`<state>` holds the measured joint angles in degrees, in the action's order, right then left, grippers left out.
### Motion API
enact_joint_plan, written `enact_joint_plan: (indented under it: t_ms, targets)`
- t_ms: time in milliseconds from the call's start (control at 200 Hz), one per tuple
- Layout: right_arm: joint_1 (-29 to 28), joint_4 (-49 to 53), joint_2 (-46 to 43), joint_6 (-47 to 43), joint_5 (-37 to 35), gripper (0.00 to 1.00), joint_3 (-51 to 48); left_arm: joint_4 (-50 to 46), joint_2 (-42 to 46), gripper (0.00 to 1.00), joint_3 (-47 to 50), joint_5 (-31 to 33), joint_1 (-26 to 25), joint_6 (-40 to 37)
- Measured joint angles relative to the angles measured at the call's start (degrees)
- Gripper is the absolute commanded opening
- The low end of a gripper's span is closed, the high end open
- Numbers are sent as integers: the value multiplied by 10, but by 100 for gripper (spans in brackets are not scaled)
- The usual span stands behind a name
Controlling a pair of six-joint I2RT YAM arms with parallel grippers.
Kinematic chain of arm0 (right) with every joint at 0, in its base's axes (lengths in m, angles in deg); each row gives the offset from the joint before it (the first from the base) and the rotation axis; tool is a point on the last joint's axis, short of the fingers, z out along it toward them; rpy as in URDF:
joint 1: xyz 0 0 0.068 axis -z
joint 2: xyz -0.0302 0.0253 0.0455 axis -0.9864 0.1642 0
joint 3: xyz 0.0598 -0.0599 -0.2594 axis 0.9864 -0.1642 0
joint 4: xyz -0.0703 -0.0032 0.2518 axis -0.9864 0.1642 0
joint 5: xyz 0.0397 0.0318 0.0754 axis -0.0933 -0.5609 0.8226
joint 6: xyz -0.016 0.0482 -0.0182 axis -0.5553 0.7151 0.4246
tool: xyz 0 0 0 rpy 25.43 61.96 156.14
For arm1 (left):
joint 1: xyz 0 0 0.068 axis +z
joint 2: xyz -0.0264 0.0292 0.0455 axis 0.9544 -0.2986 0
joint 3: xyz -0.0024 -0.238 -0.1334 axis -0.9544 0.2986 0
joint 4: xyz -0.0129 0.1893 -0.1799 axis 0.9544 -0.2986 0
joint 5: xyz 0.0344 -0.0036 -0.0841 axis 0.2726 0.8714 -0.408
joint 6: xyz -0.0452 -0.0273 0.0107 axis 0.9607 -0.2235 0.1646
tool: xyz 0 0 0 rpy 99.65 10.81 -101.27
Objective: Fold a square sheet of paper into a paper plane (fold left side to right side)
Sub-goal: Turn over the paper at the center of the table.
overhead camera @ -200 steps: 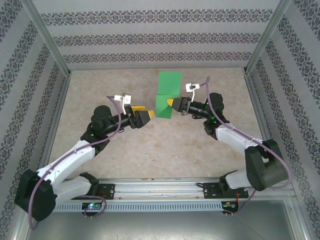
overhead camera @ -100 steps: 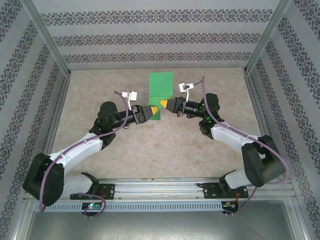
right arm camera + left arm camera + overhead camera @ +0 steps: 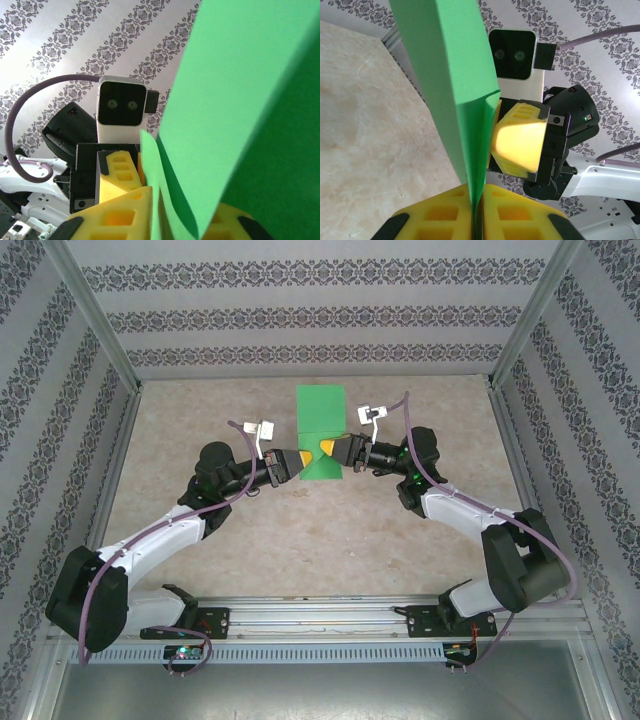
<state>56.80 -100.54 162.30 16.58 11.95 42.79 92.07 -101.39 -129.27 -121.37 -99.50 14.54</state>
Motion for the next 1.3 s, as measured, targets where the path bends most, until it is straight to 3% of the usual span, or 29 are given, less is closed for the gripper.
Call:
enact_joint_plan:
  t_ms: [170,295,555,764,1074,1299]
  targets:
    - [15,24,-7,-6,-1,42,-7,-29,5,0,-2,5,0,-13]
    - [40,67,-33,-24,-7,56,-28,-91,18,0,-15,13,0,-38]
    - [64,276,-119,-137,-87,76,-33,-357,55,0,-107,98,-6,-153]
    - [68,473,-172,-231,-231,98,-31,-605,54,0,-194,277,-47,-226]
    - [75,655,-197,-278,-452,98,-31,-894,-62,0,-341,621,-206,-215]
    - [84,720,-180,-258,-559,98,-31,-1051,-194,0,-400,752,-281,-98]
